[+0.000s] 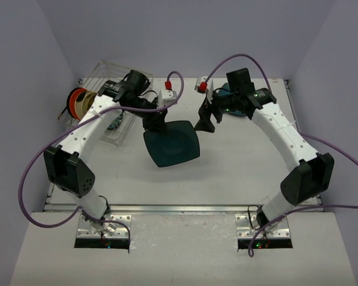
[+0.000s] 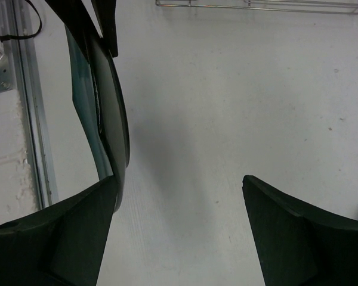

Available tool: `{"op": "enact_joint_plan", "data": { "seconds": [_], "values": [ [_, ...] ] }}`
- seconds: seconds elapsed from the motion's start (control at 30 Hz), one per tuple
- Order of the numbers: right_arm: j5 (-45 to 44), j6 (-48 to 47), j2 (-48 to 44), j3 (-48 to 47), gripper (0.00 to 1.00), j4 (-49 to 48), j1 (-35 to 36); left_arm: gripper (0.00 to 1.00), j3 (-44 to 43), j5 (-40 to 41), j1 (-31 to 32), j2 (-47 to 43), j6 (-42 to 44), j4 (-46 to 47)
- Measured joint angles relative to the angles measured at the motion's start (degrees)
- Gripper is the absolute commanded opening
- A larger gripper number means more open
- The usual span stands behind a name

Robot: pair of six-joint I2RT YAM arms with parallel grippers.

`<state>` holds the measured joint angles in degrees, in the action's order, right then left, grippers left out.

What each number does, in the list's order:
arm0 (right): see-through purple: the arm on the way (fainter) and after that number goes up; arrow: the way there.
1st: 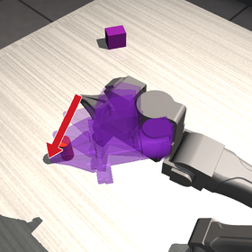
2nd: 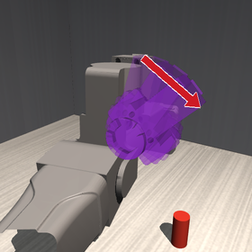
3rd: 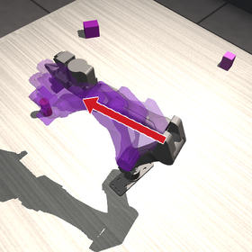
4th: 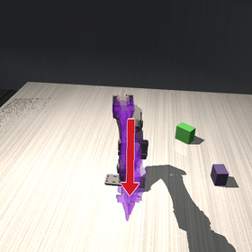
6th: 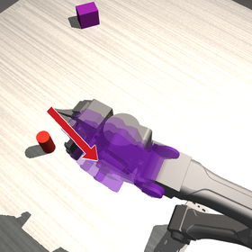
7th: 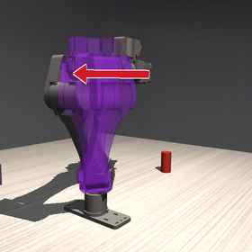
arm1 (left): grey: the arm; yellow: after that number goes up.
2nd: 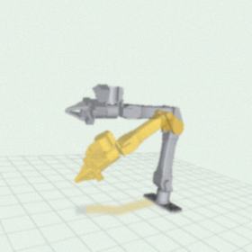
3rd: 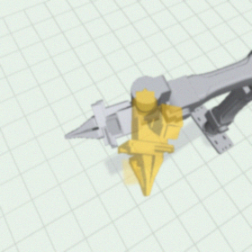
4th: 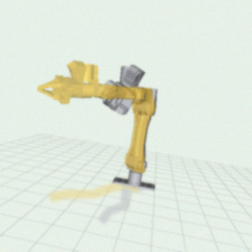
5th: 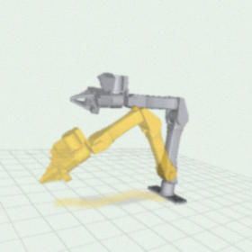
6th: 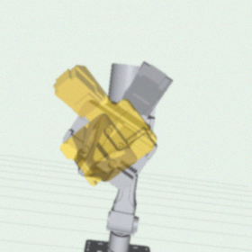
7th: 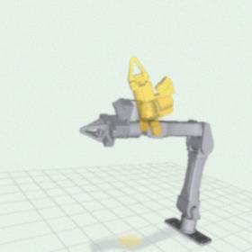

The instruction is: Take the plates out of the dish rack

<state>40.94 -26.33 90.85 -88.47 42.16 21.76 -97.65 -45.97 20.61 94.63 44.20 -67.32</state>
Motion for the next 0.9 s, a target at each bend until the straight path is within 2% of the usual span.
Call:
{"op": "enact_joint_plan", "data": {
  "seconds": [0.47, 0.57, 0.73, 0.83, 0.9],
  "values": [
    [4.8, 1.9, 3.7, 0.3, 0.74, 3.5, 3.6, 0.0, 1.8, -1.0, 0.0, 0.2, -0.5, 3.3],
    [5.5, 1.4, 3.8, 0.5, 0.68, 4.8, 4.0, 0.0, 1.8, -1.2, 0.0, 0.2, -0.6, 4.0],
    [5.6, 0.8, 4.4, 0.5, 0.5, 5.7, 4.0, 0.0, 1.8, -1.8, 0.0, 0.3, -0.8, 4.4],
    [5.7, 0.7, 5.9, 0.3, 0.45, 6.8, 4.1, 0.0, 1.8, -2.2, 0.0, 0.3, -0.8, 4.4],
    [5.6, 0.5, 7.3, 0.2, 0.36, 7.6, 4.2, 0.0, 1.8, -2.3, 0.0, 0.3, -0.8, 4.4]
  ]
}}
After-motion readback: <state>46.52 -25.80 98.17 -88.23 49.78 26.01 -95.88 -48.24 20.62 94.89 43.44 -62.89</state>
